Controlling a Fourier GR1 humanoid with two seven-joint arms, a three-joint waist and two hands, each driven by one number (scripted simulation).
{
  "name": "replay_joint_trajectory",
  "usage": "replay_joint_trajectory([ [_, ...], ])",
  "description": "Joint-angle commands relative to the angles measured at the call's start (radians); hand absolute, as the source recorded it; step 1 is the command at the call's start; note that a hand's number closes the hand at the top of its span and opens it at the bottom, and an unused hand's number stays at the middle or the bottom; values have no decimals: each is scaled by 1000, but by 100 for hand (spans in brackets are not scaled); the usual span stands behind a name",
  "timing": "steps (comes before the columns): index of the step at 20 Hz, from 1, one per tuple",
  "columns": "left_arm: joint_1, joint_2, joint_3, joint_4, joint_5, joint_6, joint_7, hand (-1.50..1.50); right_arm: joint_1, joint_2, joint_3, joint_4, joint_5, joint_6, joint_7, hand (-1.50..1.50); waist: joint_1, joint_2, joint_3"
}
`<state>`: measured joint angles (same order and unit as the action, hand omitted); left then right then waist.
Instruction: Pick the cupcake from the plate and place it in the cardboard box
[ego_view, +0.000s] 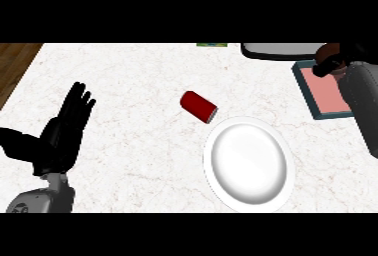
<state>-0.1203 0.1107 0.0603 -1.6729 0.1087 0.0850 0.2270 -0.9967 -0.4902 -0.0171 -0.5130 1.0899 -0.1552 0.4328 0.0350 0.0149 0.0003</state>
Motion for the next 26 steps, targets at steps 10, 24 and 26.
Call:
replay_joint_trajectory([
  [10, 25, -31, -25, 3, -17, 9, -25, 0, -23, -70, -170, 124, -123, -243, -269, -150, 7, 2, 3],
  [24, -25, 7, 39, 23, 17, 12, 27, 0, -43, -10, -580, -4, -645, -223, -564, -150, -31, -14, 2],
  [26, 19, -10, -2, -40, -1, 10, 26, 0, -25, -37, -619, 4, -689, -216, -602, -150, -18, -12, 2],
])
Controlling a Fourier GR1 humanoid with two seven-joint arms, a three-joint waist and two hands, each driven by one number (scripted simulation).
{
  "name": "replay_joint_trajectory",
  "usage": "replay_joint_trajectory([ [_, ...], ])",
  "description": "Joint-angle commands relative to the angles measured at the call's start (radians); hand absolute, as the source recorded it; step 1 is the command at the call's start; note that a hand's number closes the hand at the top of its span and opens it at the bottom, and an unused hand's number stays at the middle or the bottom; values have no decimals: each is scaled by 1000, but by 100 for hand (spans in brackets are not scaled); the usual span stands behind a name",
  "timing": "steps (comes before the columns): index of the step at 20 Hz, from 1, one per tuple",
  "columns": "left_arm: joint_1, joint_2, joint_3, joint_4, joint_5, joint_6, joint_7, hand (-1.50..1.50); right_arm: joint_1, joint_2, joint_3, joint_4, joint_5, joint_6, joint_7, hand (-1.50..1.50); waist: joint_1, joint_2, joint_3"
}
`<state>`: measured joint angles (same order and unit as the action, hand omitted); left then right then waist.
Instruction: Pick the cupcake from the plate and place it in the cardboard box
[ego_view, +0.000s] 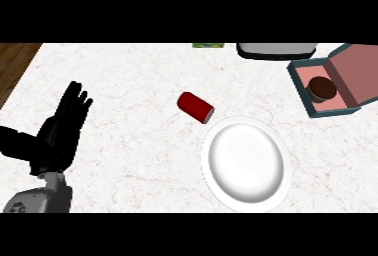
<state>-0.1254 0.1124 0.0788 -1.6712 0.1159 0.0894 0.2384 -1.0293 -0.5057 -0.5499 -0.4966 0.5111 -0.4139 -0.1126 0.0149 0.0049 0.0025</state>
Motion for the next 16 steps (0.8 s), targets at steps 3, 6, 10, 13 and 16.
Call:
replay_joint_trajectory([
  [3, 36, 27, 30, -2, 36, -46, -21, 0, 56, -42, -136, -31, -179, 61, -102, -150, -2, -2, -2],
  [6, 35, -37, -19, 5, -28, 24, -39, 0, 118, -46, -147, -58, -220, 64, -174, -150, -8, -2, -2],
  [10, 5, -29, -29, 2, -38, 24, -7, 0, 125, -143, -166, -45, -271, 139, -156, -150, -7, -2, -2],
  [13, 49, -50, -43, -37, -45, 35, -11, 0, 246, -83, -154, -139, -317, 146, -212, -150, -16, -7, -2],
  [16, -3, -23, -10, 4, -25, 16, -12, 0, 306, -122, -175, -100, -356, 179, -274, -150, -13, -4, -2],
])
